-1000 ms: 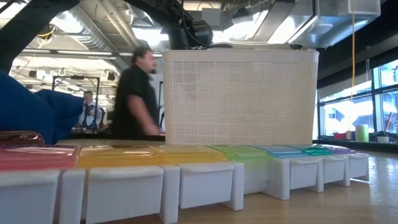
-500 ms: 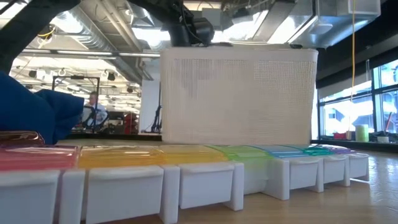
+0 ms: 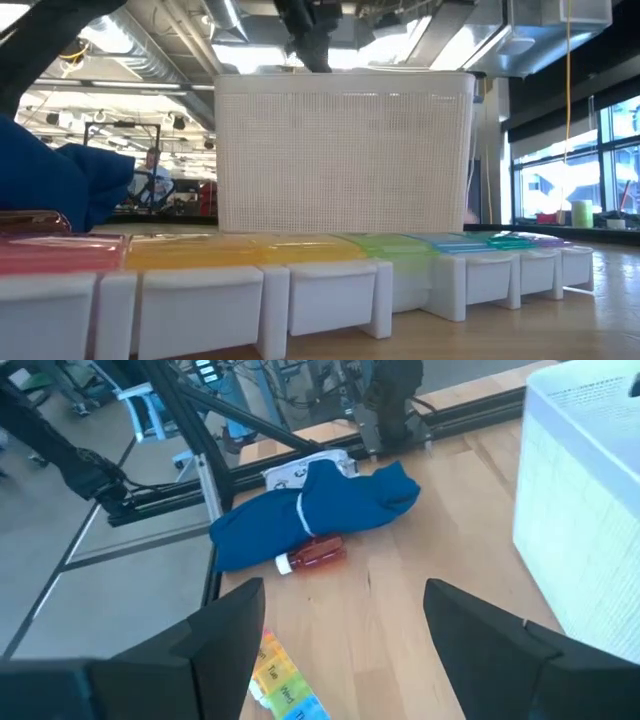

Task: Pick & place medical supplies in basket/bin
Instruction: Put the red pill bottle into the white container

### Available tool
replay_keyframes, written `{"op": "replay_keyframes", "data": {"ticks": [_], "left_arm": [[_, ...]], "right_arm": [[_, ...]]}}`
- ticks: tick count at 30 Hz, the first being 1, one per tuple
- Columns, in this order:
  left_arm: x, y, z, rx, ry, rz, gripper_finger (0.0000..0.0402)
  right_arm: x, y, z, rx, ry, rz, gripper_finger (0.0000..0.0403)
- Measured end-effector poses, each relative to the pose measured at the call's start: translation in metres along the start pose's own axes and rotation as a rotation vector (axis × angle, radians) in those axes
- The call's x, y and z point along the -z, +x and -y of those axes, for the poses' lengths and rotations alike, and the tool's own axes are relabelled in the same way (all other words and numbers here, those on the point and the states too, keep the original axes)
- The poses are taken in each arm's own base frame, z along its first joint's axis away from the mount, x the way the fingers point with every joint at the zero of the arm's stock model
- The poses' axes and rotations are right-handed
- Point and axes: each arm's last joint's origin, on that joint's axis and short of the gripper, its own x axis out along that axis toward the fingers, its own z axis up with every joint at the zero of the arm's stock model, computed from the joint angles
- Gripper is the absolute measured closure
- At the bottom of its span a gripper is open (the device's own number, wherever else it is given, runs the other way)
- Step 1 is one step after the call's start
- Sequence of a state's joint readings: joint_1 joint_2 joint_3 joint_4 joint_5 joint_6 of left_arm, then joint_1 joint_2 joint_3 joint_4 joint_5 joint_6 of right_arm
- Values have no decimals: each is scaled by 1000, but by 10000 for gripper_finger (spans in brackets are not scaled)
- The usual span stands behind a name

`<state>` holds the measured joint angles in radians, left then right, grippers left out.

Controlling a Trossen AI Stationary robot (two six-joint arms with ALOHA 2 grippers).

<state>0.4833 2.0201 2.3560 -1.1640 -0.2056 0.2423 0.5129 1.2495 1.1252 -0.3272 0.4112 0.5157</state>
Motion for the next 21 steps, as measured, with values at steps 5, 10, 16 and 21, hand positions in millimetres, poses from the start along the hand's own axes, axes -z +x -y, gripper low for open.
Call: {"op": "replay_keyframes", "data": {"ticks": [5,10,16,21], "left_arm": [[5,-50,-6,-62,19,42,306],[14,-111,-1,149,-60,161,321],[38,-174,37,411,-50,128,320],[53,-194,86,486,-238,-64,337]], "right_arm": [[1,0,-1,-34,3,-19,127],[1,0,-1,-31,0,-22,127],[1,0,-1,-30,-6,-24,127],[1,0,-1,-30,-10,-23,127]]}}
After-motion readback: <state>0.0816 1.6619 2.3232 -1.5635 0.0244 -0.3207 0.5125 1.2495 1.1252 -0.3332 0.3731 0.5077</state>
